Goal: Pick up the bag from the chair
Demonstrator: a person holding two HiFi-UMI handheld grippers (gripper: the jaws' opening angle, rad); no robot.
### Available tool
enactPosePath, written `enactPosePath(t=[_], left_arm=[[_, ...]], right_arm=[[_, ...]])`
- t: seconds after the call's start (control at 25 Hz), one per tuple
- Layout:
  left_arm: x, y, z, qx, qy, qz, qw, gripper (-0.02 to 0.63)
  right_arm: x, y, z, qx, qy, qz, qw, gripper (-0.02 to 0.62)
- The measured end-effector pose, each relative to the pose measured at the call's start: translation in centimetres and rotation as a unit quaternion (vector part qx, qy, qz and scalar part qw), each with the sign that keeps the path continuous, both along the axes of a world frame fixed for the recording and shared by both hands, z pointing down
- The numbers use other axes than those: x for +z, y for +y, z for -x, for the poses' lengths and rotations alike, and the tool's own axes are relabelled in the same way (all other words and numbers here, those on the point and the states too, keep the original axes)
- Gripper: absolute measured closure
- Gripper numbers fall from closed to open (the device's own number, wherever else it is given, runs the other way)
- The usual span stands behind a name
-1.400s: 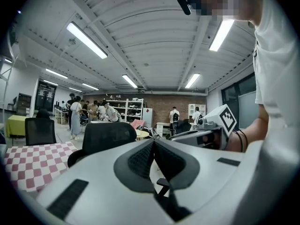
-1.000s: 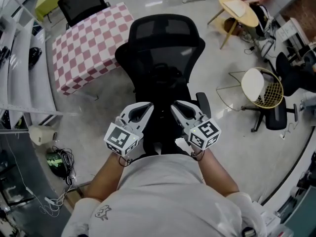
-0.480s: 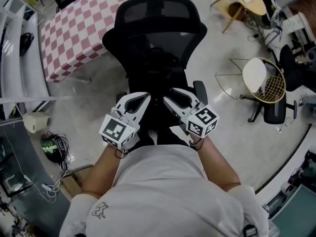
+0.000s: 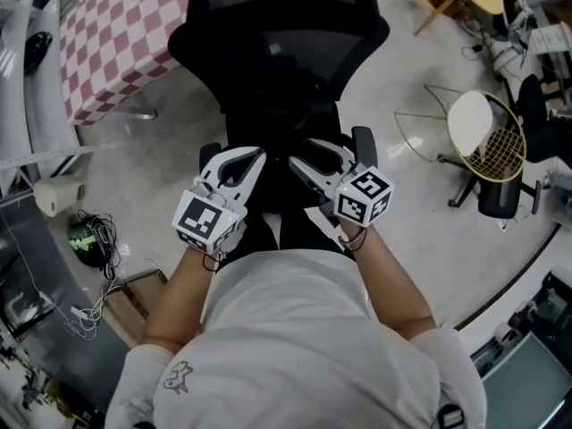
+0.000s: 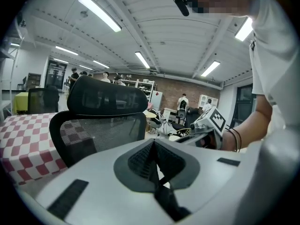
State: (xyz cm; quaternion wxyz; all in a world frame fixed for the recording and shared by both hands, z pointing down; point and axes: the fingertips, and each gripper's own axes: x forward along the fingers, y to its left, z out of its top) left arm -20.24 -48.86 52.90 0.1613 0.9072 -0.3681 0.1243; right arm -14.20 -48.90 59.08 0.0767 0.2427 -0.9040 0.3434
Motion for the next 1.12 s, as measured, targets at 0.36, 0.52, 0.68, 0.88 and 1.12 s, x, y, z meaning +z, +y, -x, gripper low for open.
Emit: enactPosePath(t=[0.36,0.52,0.68,0.88,1.12], left_arm=[[2.5,-1.7,0.3,-0.013,-0.005,0.011,0.9998,0.594],[3.4,-2.5,0.4,-0.02,-0.006,0.02,0.9996,0.594],[3.9,-2.9,0.7,-0.03,-0.004,0.022,0.9993,0.594],[4.4,-3.2,1.3,-0.039,-0.005,0.026,0.9989,0.594],[5.0,-3.5,1.8,-0.044,-0.005,0.031,0.9985,0.594]], right_arm=[[4.0,-1.6,1.1,-0.013,-0.018,0.035,0.999,0.396],[4.4,-3.0,1.6,-0.007,-0.054,0.058,0.997,0.394],[4.2,-4.7,2.1,0.008,-0.115,0.098,0.988,0.394],[4.0,-6.1,2.9,0.011,-0.14,0.109,0.984,0.394],[3.6,-7.5,4.2,0.008,-0.171,0.112,0.979,0.394]])
